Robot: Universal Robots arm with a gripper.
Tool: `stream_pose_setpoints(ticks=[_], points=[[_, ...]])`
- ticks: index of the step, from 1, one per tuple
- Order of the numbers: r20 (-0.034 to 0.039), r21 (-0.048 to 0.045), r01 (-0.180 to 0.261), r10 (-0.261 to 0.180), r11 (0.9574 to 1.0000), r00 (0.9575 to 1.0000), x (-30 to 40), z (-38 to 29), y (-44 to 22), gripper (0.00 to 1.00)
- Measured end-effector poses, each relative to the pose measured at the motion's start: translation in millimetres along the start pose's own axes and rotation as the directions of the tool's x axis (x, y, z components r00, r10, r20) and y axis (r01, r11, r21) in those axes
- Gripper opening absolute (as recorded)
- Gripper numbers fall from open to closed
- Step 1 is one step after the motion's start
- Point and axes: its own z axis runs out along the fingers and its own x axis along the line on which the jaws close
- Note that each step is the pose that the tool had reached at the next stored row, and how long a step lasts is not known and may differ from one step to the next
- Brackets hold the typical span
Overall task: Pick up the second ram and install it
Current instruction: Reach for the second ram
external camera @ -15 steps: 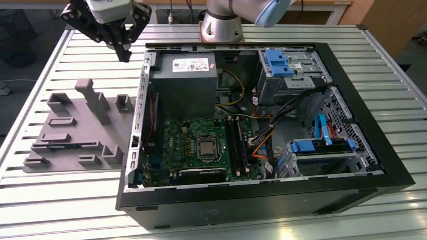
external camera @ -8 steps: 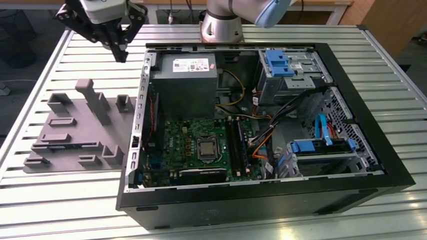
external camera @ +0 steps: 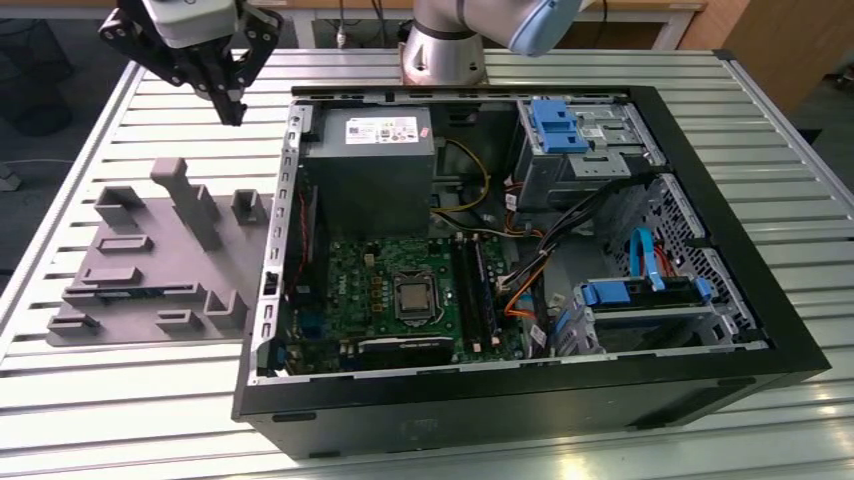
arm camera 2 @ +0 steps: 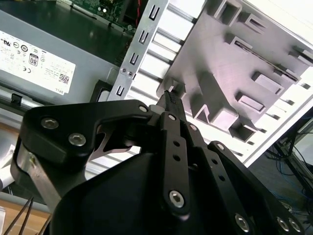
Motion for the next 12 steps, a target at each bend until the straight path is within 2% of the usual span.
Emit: stream_pose_setpoints(ticks=[12], points=[[0.0,0.0,0.0,0.0,1.0,1.0,13.5,0.1,-1.0,0.11]])
